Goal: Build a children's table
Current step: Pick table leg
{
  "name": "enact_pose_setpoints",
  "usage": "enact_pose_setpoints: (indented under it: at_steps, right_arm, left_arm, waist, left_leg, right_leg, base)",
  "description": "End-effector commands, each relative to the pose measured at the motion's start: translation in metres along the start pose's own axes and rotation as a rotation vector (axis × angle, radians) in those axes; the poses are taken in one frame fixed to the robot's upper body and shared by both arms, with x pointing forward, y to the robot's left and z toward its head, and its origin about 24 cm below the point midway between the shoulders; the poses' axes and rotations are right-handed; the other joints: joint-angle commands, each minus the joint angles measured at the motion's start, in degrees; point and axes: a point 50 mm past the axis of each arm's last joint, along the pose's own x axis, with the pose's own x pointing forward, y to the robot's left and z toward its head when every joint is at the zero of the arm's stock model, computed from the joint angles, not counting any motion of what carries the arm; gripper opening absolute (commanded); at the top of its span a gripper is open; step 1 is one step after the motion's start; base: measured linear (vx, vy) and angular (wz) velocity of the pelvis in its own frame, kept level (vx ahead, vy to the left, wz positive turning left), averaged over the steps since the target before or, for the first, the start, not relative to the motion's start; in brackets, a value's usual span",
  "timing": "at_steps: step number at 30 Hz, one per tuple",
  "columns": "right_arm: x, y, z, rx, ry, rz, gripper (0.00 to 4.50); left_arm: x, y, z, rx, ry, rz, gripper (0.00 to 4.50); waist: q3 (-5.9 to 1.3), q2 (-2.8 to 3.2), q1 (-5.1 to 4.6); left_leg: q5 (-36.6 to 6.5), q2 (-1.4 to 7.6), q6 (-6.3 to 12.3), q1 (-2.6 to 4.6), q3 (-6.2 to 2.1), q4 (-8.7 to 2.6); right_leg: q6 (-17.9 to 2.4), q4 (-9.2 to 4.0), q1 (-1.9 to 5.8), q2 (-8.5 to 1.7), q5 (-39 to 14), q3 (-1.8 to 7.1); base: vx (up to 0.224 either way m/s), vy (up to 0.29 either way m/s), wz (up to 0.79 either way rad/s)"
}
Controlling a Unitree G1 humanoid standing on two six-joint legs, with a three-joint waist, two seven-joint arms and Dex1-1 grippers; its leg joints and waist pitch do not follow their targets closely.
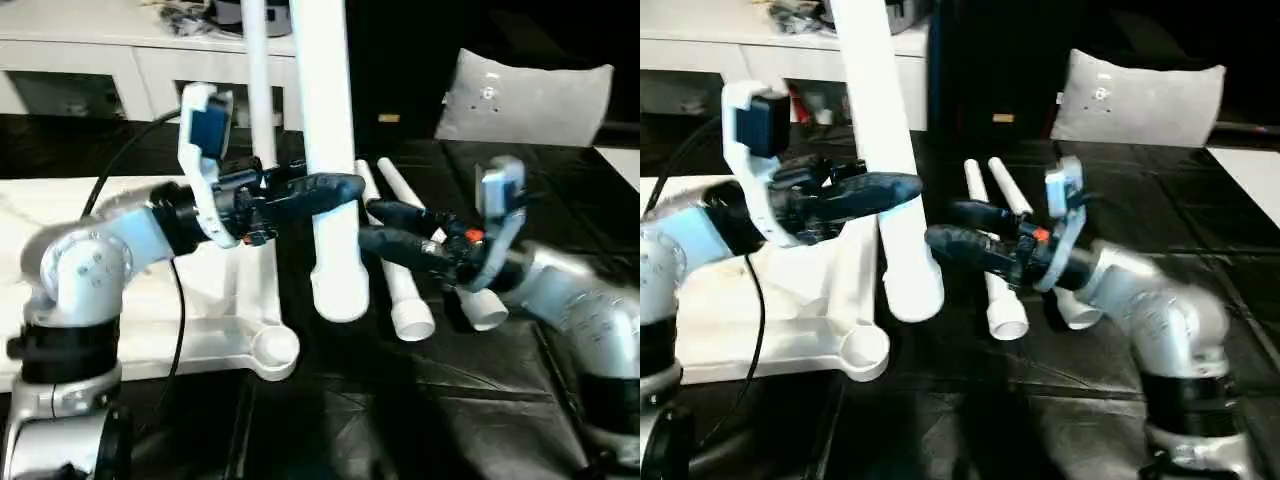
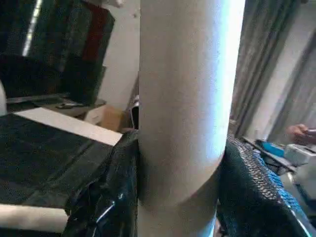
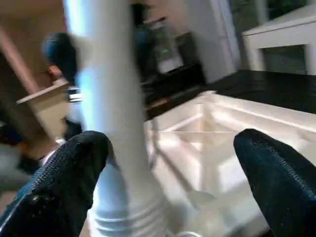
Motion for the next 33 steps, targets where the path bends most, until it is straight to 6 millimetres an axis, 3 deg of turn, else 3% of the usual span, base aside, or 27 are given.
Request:
enact_pose_setpoints:
  at_steps: [1, 4, 13, 14, 33]
  right_arm:
    - [0.008, 0.008, 0.004, -0.013, 0.033, 0.071, 4.5]
    - [0.01, 0.012, 0.006, -0.008, 0.055, 0.116, 4.5]
    - [0.019, 0.021, 0.012, 0.003, 0.113, 0.236, 4.5]
    - [0.02, 0.021, 0.012, 0.006, 0.115, 0.244, 4.22]
    - [0.025, 0.022, 0.002, 0.03, 0.247, 0.318, 2.76]
  left_arm:
    - [0.01, -0.005, 0.003, -0.004, 0.013, -0.075, 1.9]
    - [0.011, -0.005, 0.003, -0.021, 0.008, -0.111, 1.9]
    - [0.017, -0.009, 0.006, -0.027, 0.038, -0.195, 1.9]
    - [0.017, -0.009, 0.005, -0.028, 0.04, -0.198, 1.9]
    - [0.03, -0.005, -0.004, 0.011, 0.14, -0.209, 1.9]
  waist:
    - [-3.51, 0.04, 0.3]
    - [-3.63, -0.22, 0.52]
    - [-3.63, -0.23, 0.8]
    - [-3.55, -0.13, 0.8]
    - [-3.64, -0.55, 0.87]
  left_leg:
    - [-6.03, -0.32, -0.07, 0.12, 1.35, -3.81]
    - [-5.23, -0.28, -0.29, 0.07, 1.36, -3.8]
    - [-4.93, -0.34, -0.5, -0.04, 1.34, -3.8]
    - [-5.39, -0.32, -0.67, -0.07, 1.33, -3.83]
    - [-4.76, -0.2, -0.89, -0.05, 1.35, -3.8]
  right_leg:
    - [-10.6, -4.13, 3.56, -2.19, -12.4, 1.13]
    - [-10.9, -3.94, 3.63, -2.16, -10.87, 1.12]
    - [-10.6, -3.93, 3.76, -2.27, -11.27, 1.13]
    - [-10.5, -3.98, 3.71, -2.29, -11.91, 1.12]
    - [-10.24, -3.98, 3.74, -2.34, -11.87, 1.14]
  base:
    - [0.0, 0.0, 0.0]
    - [0.0, 0.0, 0.0]
    - [0.0, 0.0, 0.0]
    - [0.0, 0.0, 0.0]
    - [0.0, 0.0, 0.0]
